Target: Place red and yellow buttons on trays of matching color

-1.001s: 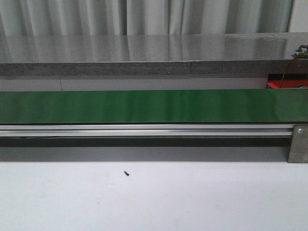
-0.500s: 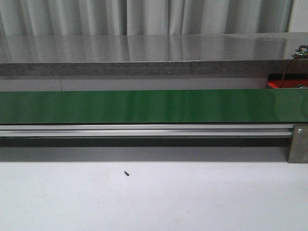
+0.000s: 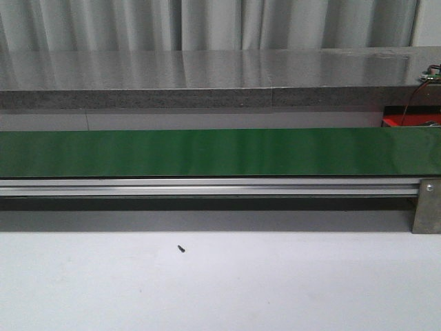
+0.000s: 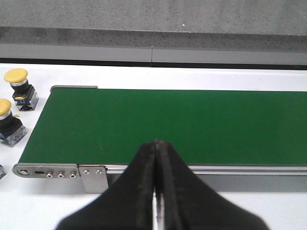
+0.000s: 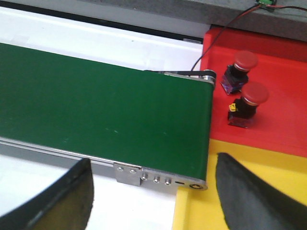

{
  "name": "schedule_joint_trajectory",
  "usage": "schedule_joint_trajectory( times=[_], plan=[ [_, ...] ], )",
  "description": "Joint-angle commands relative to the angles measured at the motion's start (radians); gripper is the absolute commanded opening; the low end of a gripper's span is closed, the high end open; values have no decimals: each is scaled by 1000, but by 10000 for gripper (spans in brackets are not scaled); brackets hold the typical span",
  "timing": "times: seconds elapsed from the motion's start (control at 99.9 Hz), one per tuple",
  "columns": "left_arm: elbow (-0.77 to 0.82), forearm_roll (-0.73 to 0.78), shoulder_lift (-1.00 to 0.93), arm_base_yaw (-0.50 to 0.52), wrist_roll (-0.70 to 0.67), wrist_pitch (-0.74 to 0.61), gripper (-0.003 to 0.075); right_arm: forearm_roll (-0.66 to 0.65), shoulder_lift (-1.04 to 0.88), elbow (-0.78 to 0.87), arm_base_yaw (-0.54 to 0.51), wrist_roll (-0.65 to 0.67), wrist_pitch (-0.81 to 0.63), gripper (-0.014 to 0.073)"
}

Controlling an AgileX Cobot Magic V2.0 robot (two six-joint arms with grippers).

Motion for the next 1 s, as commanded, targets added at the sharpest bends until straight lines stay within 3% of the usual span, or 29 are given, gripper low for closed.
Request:
schedule_joint_trajectory(
  times=[0.0, 0.32, 0.631, 0.701, 0.871, 0.991],
  plan=[
    [-27, -13, -2, -8, 1, -73, -20, 18, -37, -20, -19, 4, -42, 472],
    [-27, -13, -2, -8, 1, -73, -20, 18, -52, -20, -19, 4, 1, -97],
    [-27, -14, -2, -8, 1, -76, 1, 18, -52, -20, -19, 4, 19, -96],
    [-27, -14, -2, -8, 1, -76, 76, 18, -52, -20, -19, 4, 19, -96],
    [-27, -14, -2, -8, 1, -82, 385, 18, -52, -20, -19, 4, 19, -96],
    [-27, -14, -2, -8, 1, -106, 487, 18, -52, -20, -19, 4, 19, -96]
  ],
)
